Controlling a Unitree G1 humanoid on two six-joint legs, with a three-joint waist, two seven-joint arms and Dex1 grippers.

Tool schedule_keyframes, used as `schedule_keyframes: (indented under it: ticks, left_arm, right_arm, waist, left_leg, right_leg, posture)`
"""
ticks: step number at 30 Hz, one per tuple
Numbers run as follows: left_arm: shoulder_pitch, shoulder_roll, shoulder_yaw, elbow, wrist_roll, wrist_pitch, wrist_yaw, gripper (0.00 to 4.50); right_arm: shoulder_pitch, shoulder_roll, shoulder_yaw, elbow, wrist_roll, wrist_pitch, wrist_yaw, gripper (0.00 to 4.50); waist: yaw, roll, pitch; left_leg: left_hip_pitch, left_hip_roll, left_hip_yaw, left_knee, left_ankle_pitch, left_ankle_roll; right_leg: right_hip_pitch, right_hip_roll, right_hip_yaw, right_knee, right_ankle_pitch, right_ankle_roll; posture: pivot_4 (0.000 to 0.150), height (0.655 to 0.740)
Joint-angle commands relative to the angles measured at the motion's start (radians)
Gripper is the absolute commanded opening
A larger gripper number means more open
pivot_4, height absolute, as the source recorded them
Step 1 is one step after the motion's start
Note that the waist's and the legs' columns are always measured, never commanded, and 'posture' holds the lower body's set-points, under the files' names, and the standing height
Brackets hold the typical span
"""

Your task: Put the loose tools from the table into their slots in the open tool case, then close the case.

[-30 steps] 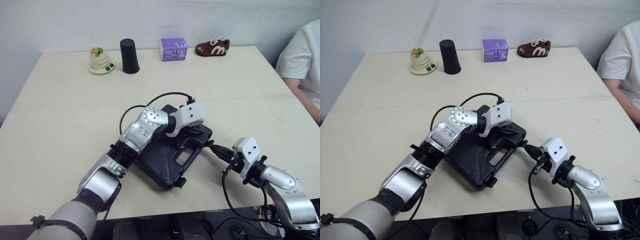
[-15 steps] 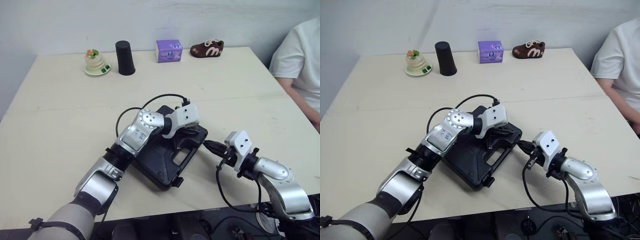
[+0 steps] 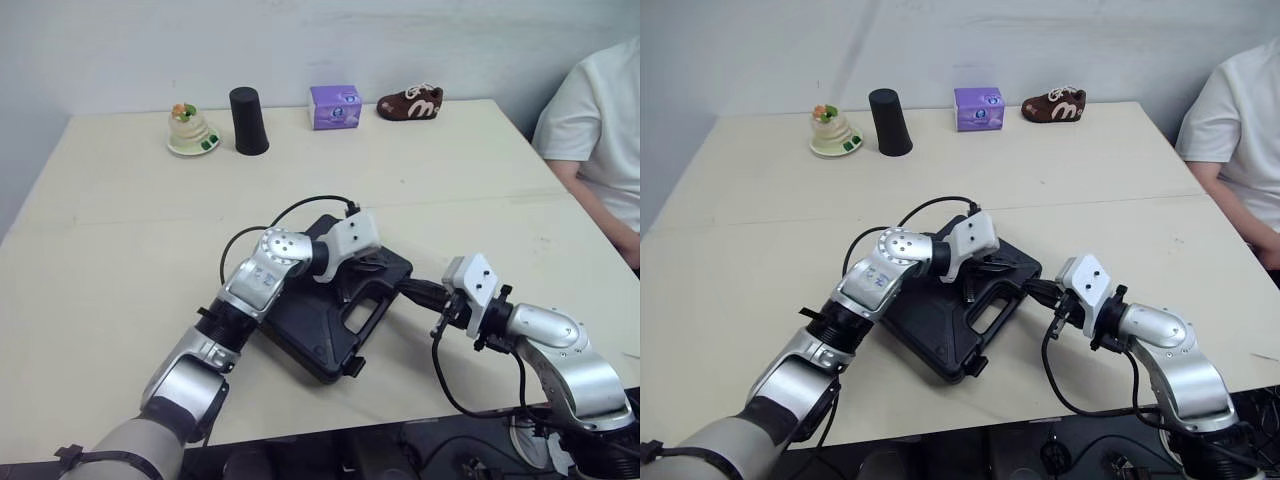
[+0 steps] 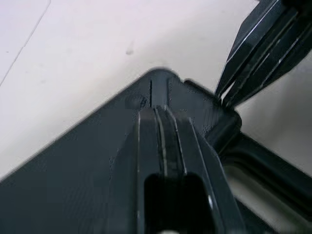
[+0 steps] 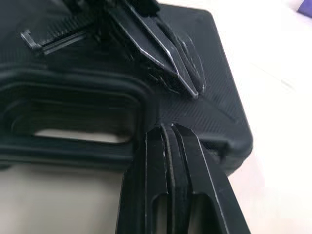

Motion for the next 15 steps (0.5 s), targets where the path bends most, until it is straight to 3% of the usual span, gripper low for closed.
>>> schedule_keyframes:
  ticks: [1,8,15]
  left_arm:
    - [-0.008,0.032,0.091,-0.127,-0.123,-0.097,-0.117,0.03]
    - [0.094,0.170,0.168,-0.349,-0.277,-0.054,-0.265,0.03]
    - [0.252,0.309,0.143,-0.423,-0.241,-0.126,-0.342,0.03]
  right_arm:
    - [0.040,-0.029,-0.063,-0.046,0.028,-0.011,0.015,0.00]
    - [0.189,-0.039,-0.079,-0.102,0.019,-0.087,0.045,0.00]
    - [0.282,-0.016,-0.010,-0.161,-0.002,-0.127,0.040,0.00]
  waist:
    - [0.002,0.001,0.001]
    - [0.001,0.004,0.002]
    - [0.000,0.004,0.003]
  left_leg:
    - [-0.001,0.000,0.000,0.000,0.000,0.000]
    - [-0.003,0.001,0.001,-0.003,-0.002,-0.003]
    - [0.000,0.001,0.001,-0.001,-0.002,-0.004]
  right_leg:
    - [-0.001,0.000,0.000,0.000,0.000,0.000]
    - [-0.004,0.001,0.000,-0.001,-0.002,0.001]
    - [-0.002,0.001,0.000,0.001,-0.003,0.001]
  posture:
    - [0.150,0.7400]
    - [0.150,0.7400]
    - [0.150,0.7400]
